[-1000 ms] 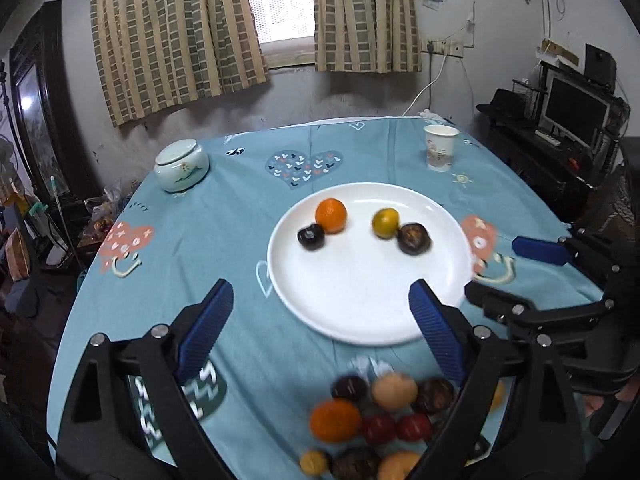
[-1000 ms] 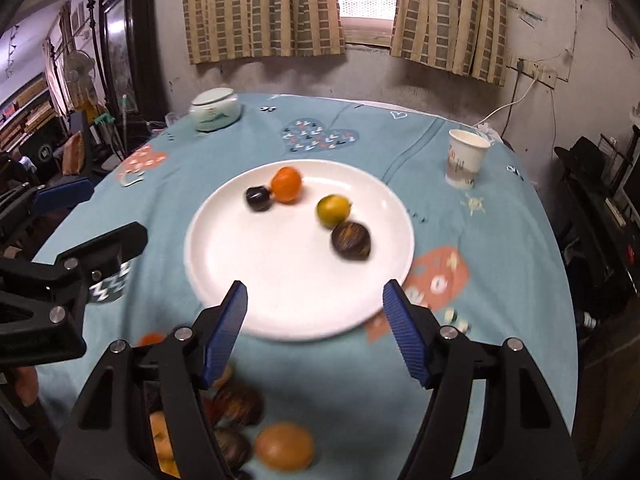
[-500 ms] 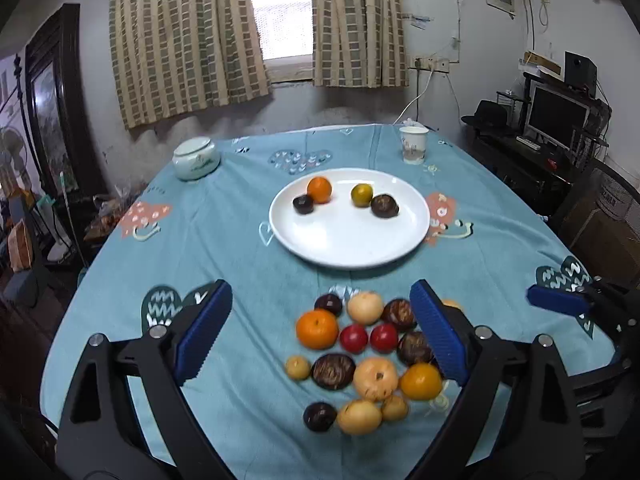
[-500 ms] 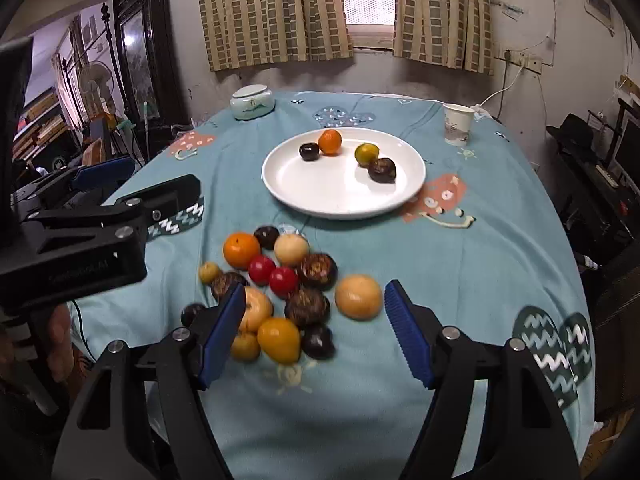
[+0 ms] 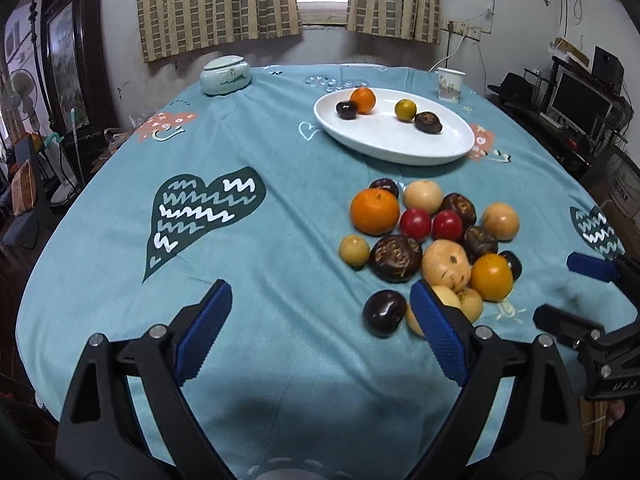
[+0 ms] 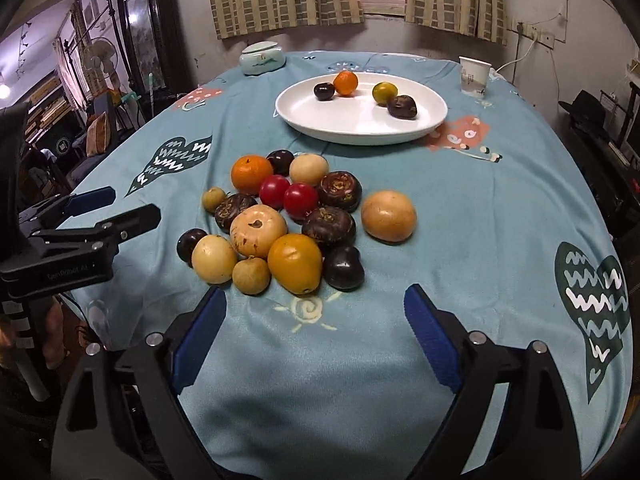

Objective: Organize fruits
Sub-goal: 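Grasp a pale pear with the left tool while the right tool grasps an orange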

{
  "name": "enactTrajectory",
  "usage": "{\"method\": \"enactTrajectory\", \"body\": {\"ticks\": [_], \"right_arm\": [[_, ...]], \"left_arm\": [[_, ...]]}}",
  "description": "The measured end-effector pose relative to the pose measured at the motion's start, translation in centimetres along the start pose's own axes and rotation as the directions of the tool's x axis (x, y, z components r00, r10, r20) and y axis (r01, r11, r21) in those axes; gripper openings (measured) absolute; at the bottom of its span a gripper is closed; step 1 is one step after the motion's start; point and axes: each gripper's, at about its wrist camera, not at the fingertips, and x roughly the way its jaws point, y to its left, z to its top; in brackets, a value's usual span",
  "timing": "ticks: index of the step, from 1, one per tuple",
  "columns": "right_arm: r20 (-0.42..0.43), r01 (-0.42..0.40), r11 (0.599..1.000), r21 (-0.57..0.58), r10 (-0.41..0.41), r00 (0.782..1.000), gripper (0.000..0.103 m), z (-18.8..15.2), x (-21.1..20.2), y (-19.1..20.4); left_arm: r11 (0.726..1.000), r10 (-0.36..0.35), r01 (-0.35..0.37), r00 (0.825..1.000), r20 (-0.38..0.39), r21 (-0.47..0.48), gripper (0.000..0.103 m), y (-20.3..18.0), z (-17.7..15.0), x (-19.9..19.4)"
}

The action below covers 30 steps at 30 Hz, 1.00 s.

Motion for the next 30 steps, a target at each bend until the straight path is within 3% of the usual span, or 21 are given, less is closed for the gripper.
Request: {"method": "enactTrajectory", "body": {"ticks": [1, 2, 5, 9, 11, 18, 22, 24, 26, 30], "right_arm": [[0.003, 0.003, 1.0, -0.001, -0.003, 1.0, 0.087, 0.0, 0.0, -0.1], [0.014, -0.007, 1.0, -0.002, 0.007, 1.0, 0.071, -0.1, 0.0, -0.2], [-0.007, -0.074, 0.997, -0.006, 0.074, 0.997, 0.051, 0.1, 0.6, -0.1], [-0.029, -0.098, 0.995, -0.022, 0.098, 0.995, 0.047, 0.9, 2.2, 0.7], [-0.044, -0.1, 0.994, -0.037, 0.098, 0.994, 0.039, 1.3, 3.0, 1.2], [-0.063, -0.021, 0.995, -0.101, 0.015, 0.998, 0.038, 1.8, 4.7, 2.2], [-0.055, -0.061, 0.997, -0.056, 0.058, 0.997, 0.036, 1.3, 2.8, 1.5], [-0.035, -0.048, 0.998, -0.044, 0.047, 0.998, 0.028, 0.8, 1.1, 0.8], [-0.019, -0.031, 0.999, -0.015, 0.031, 0.999, 0.027, 0.3, -0.3, -0.3], [-0.004, -0.03, 0.999, 0.039, 0.03, 1.0, 0.027, -0.8, -1.5, -2.3]], "left_arm": [[1.0, 0.004, -0.004, 1.0, -0.007, 0.0, 0.092, 0.1, -0.2, 0.2], [1.0, 0.007, -0.007, 1.0, -0.013, -0.004, 0.092, 0.3, -0.3, 0.4], [1.0, 0.001, -0.001, 1.0, -0.028, -0.004, 0.092, 0.6, -0.7, 0.6], [1.0, -0.009, 0.009, 1.0, -0.026, 0.005, 0.092, 0.6, -1.1, 0.5], [1.0, -0.012, 0.012, 1.0, -0.025, 0.01, 0.092, 0.6, -1.3, 0.4], [0.995, -0.089, 0.091, 0.995, -0.041, 0.042, 0.092, -0.8, -1.6, -0.3], [0.987, -0.143, 0.145, 0.989, -0.042, 0.068, 0.092, -2.3, -1.7, -0.7], [0.978, -0.188, 0.19, 0.981, -0.039, 0.084, 0.092, -3.1, -1.6, -0.8], [0.964, -0.244, 0.246, 0.969, -0.03, 0.1, 0.091, -3.9, -1.6, -1.1], [0.96, -0.232, 0.236, 0.972, -0.043, 0.15, 0.087, -5.6, -1.5, -0.3]]}}
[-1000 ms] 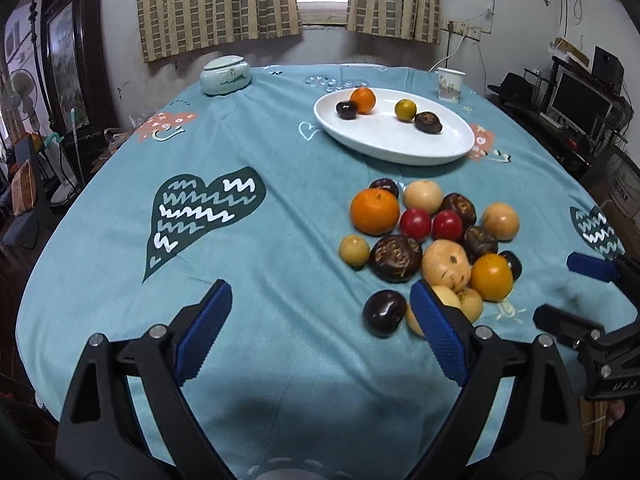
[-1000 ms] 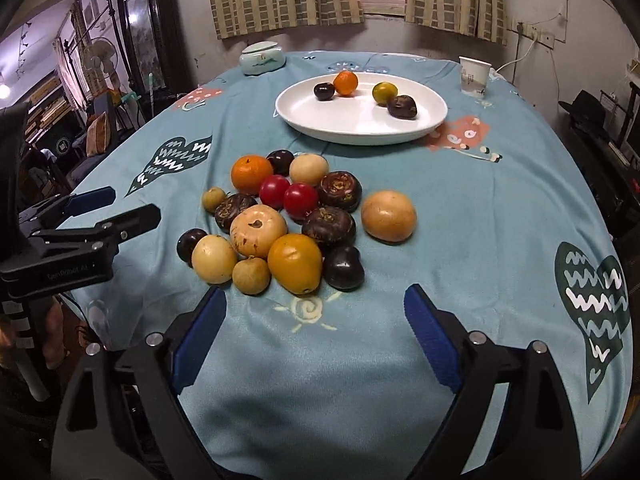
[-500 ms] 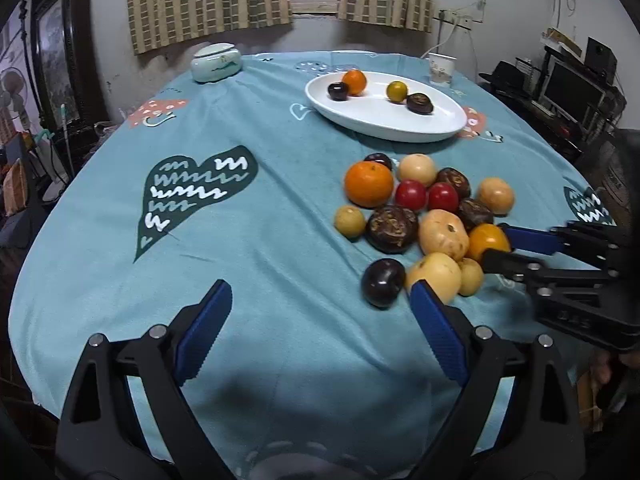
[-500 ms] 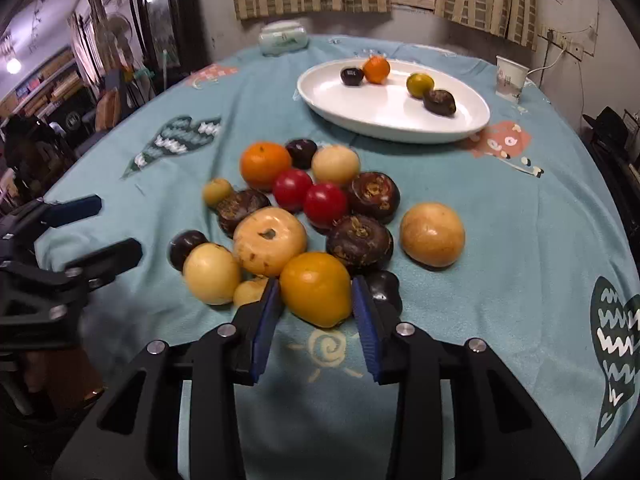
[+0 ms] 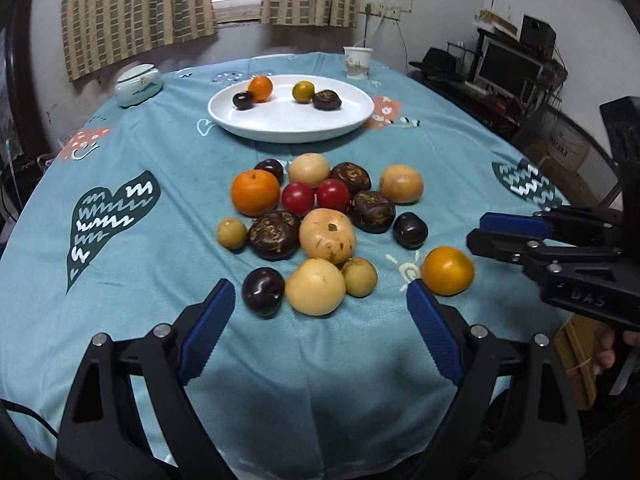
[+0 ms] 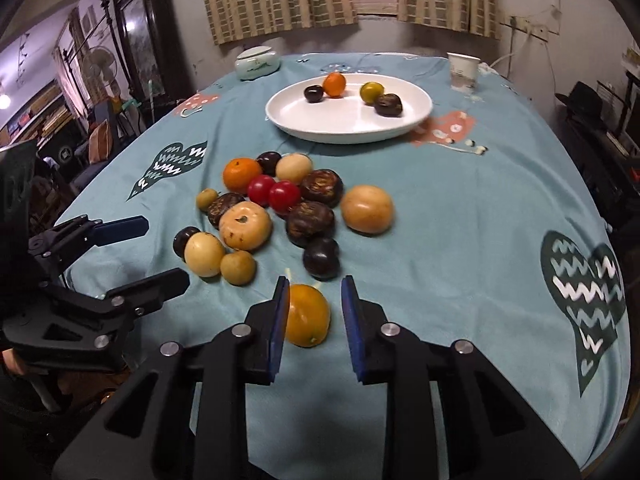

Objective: Organize fruits
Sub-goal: 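Grasp a pale pear with the left tool while the right tool grasps an orange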

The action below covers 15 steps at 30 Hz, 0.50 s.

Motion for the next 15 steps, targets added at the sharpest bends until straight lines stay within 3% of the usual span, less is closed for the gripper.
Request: {"method": "enactTrajectory", "body": {"ticks": [4, 6, 11, 15], "right_arm": [[-0.042, -0.057, 0.998, 0.041, 0.059, 0.997, 0.028, -0.9, 1.2, -1.2], [-0.06, -0.097, 0.994, 0.053, 0.1, 0.993, 0.031, -1.1, 1.8, -1.3], [-0.074, -0.069, 0.997, 0.037, 0.071, 0.995, 0.048, -1.0, 2.8, -1.0], [-0.11, -0.087, 0.995, 0.051, 0.092, 0.99, 0.045, -1.4, 4.2, -0.9]], "left_arm": [[0.999, -0.037, 0.037, 0.998, -0.054, -0.009, 0.053, -0.2, 0.3, 1.9], [1.0, -0.02, 0.02, 0.998, -0.057, -0.007, 0.052, -0.1, 0.5, 2.5], [1.0, -0.031, 0.03, 0.998, -0.059, -0.009, 0.052, 0.3, 0.9, 3.5], [0.999, -0.054, 0.053, 0.996, -0.067, -0.004, 0.053, 0.2, 0.8, 3.7]]}}
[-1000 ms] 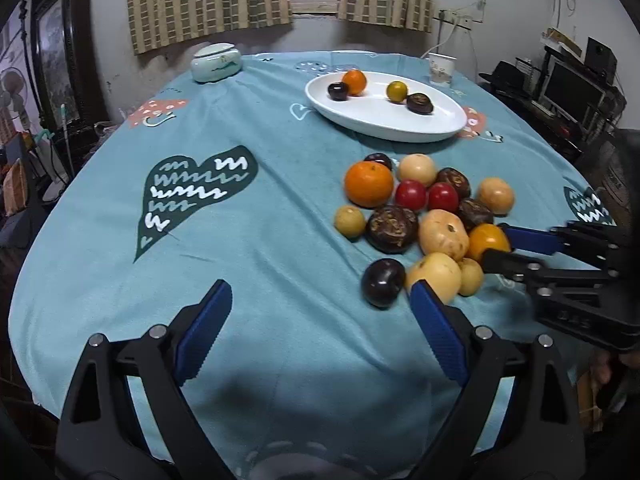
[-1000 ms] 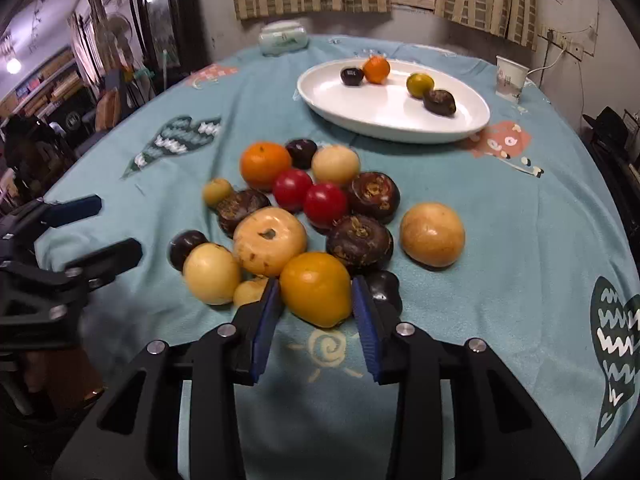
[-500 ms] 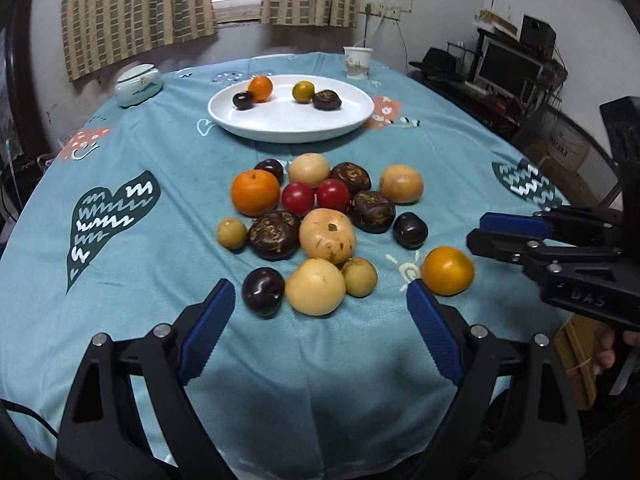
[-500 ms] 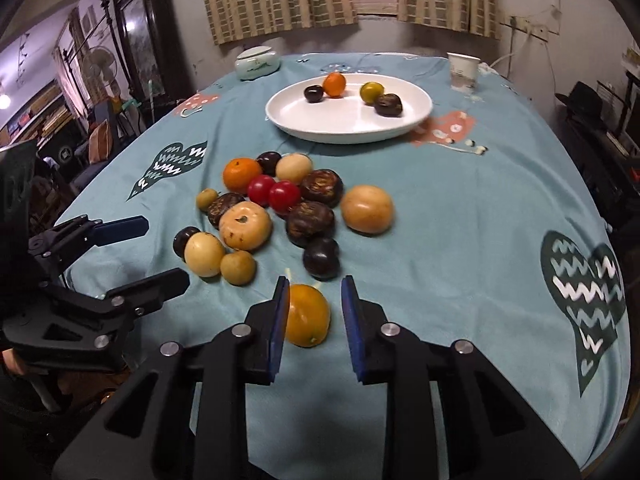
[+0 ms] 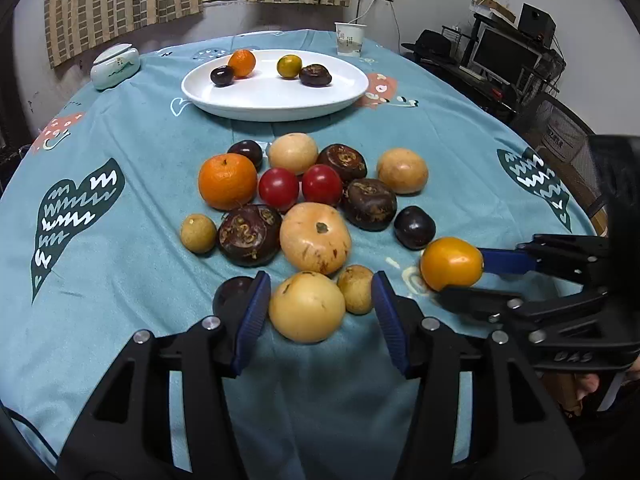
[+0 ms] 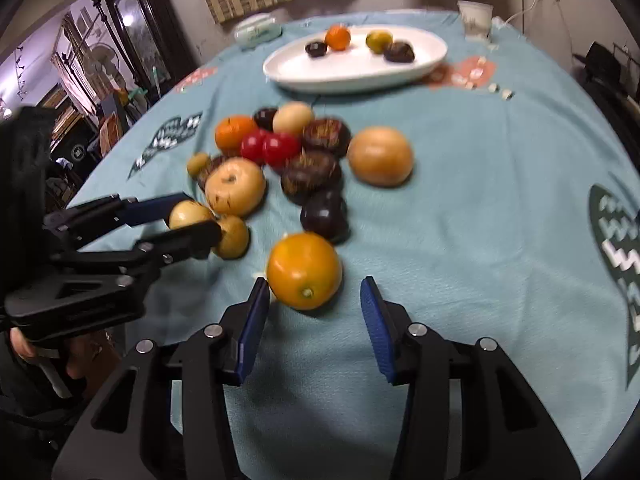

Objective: Organize fruits
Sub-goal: 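Grasp a pale pear with the left tool while the right tool grasps an orange, then carry the pear and orange onto the plate and open both tools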

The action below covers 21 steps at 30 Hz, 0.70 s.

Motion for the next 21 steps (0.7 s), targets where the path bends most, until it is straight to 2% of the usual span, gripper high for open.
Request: {"method": "enactTrajectory", "body": {"ticks": [1, 3, 4, 7, 11, 14, 16, 21], "right_arm": [[-0.001, -0.007, 1.0, -0.015, 0.007, 1.0, 0.035, -0.1, -0.1, 0.3], [0.002, -0.009, 1.0, -0.014, 0.009, 1.0, 0.034, -0.2, -0.3, 0.4], [0.009, -0.005, 1.0, -0.01, 0.005, 1.0, 0.032, -0.3, -0.5, 0.4], [0.026, -0.014, 1.0, 0.001, 0.014, 1.0, 0.016, -0.1, -1.3, 0.3], [0.033, -0.008, 1.0, -0.006, 0.008, 0.999, 0.016, 0.2, -1.9, 0.5], [0.002, -0.017, 1.0, -0.009, 0.017, 1.0, 0.016, 0.3, -1.1, 0.6], [-0.008, -0.025, 1.0, -0.008, 0.025, 1.0, 0.016, 0.4, -0.6, 0.6], [0.0, -0.046, 0.999, -0.023, 0.046, 0.999, 0.016, 1.0, 0.1, 0.8]], "left_arm": [[1.0, 0.003, -0.003, 1.0, 0.003, 0.005, 0.051, -0.1, -0.2, -0.2], [1.0, 0.013, -0.013, 1.0, 0.013, 0.0, 0.039, 0.1, -0.5, -0.5], [1.0, 0.008, -0.007, 1.0, 0.011, -0.014, 0.038, 0.5, -0.6, -0.6], [0.999, -0.011, 0.011, 1.0, 0.012, -0.036, 0.037, 0.9, -1.1, -1.1], [1.0, 0.014, -0.014, 1.0, 0.013, 0.002, 0.04, 0.2, -1.7, -1.4], [0.999, -0.048, 0.047, 0.997, -0.053, -0.016, 0.04, 0.0, -2.4, 0.2], [0.999, 0.01, -0.009, 0.999, -0.03, 0.032, 0.039, -0.9, -2.5, 0.4], [1.0, -0.003, 0.003, 1.0, -0.013, 0.011, 0.038, -0.6, -2.0, 0.7]]}}
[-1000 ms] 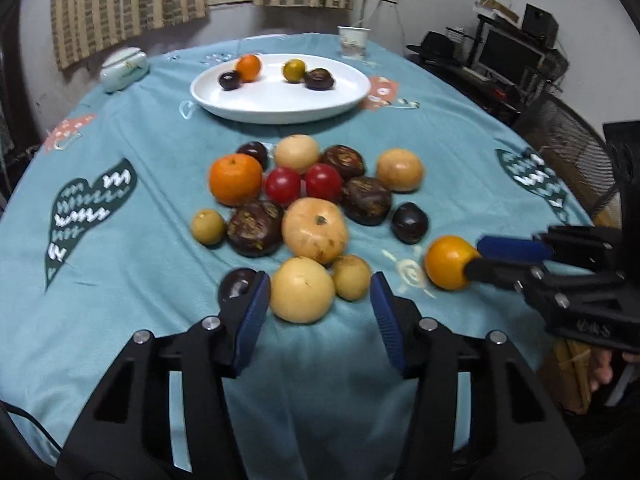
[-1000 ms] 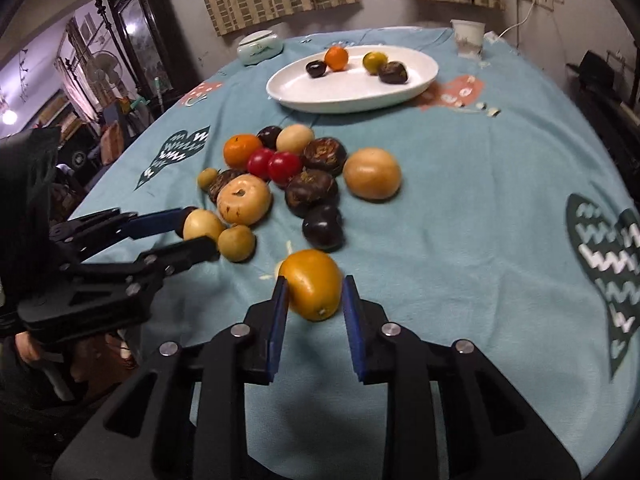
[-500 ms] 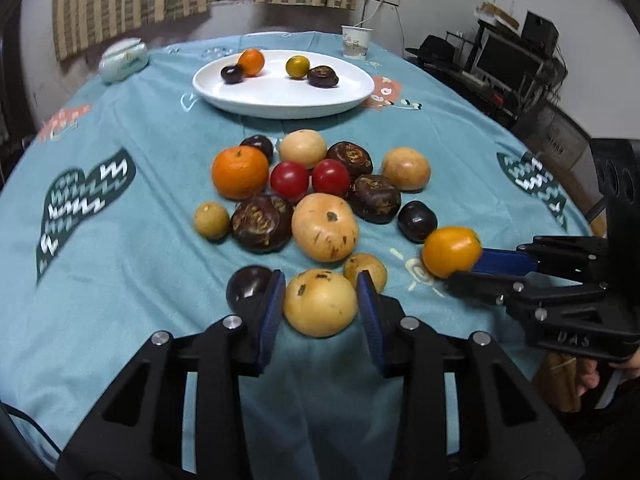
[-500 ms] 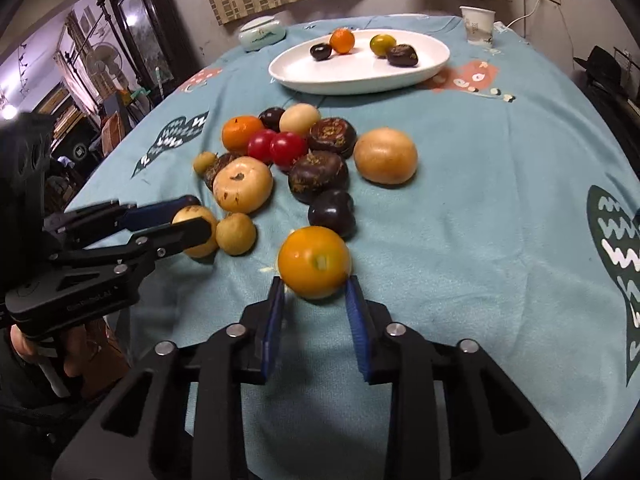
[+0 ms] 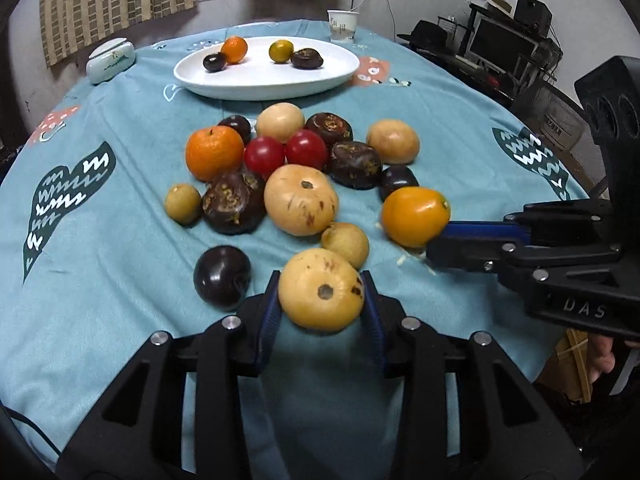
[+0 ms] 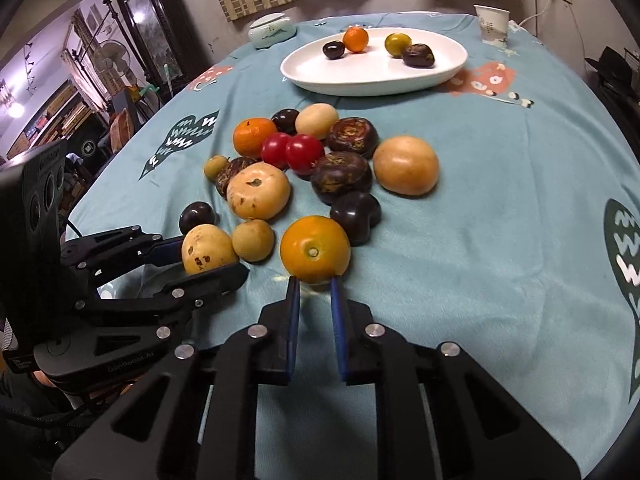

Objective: Organize fruits
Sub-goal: 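Carry the pear and orange onto the plate and open both tools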

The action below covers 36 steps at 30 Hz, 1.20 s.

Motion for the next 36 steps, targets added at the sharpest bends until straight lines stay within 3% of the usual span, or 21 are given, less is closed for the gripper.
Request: {"method": "enactTrajectory", "body": {"ticks": [3, 5, 8, 11, 16, 21, 27, 29, 36], "right_arm": [[-0.002, -0.014, 1.0, -0.005, 0.014, 1.0, 0.02, 0.3, 0.7, 0.1], [0.002, -0.018, 1.0, -0.005, 0.018, 1.0, 0.03, 0.6, 1.3, 0.1], [0.007, -0.011, 1.0, -0.011, 0.011, 1.0, 0.034, 1.2, 1.9, 0.2], [0.031, 0.003, 0.999, -0.033, -0.002, 1.0, 0.033, 1.8, 2.3, 0.7], [0.072, 0.021, 0.998, -0.059, -0.017, 0.997, 0.022, 1.8, 1.1, 1.4], [0.058, 0.017, 0.999, -0.052, -0.014, 0.998, 0.023, 2.4, 1.5, 1.2], [0.001, 0.0, 0.998, -0.065, 0.0, 1.0, 0.033, 3.7, 2.8, 1.1], [-0.018, -0.004, 0.996, -0.087, 0.002, 1.0, 0.043, 4.2, 3.2, 1.6], [0.009, 0.161, 0.966, -0.205, -0.163, 0.987, 0.046, 5.5, 4.1, 4.0]], "left_arm": [[1.0, 0.003, -0.003, 1.0, 0.004, 0.006, 0.038, 0.0, -0.1, 0.0], [1.0, 0.004, -0.004, 1.0, 0.007, 0.011, 0.039, 0.0, -0.1, 0.0], [1.0, -0.005, 0.005, 1.0, 0.01, 0.004, 0.038, 0.1, 0.0, 0.1], [1.0, -0.009, 0.009, 1.0, 0.019, -0.004, 0.038, 0.2, -0.1, 0.0], [1.0, -0.009, 0.01, 0.998, 0.059, -0.011, 0.038, 0.6, -0.1, -1.3], [1.0, -0.012, 0.013, 0.999, 0.047, -0.021, 0.038, 0.9, -0.3, -1.2], [0.998, -0.03, 0.032, 0.998, 0.051, -0.045, 0.038, 1.4, -0.4, -1.2], [0.998, -0.033, 0.036, 0.998, 0.053, -0.054, 0.038, 1.7, -0.5, -1.2], [0.996, -0.046, 0.051, 0.997, 0.07, -0.077, 0.038, 2.3, -0.8, -1.6]]}}
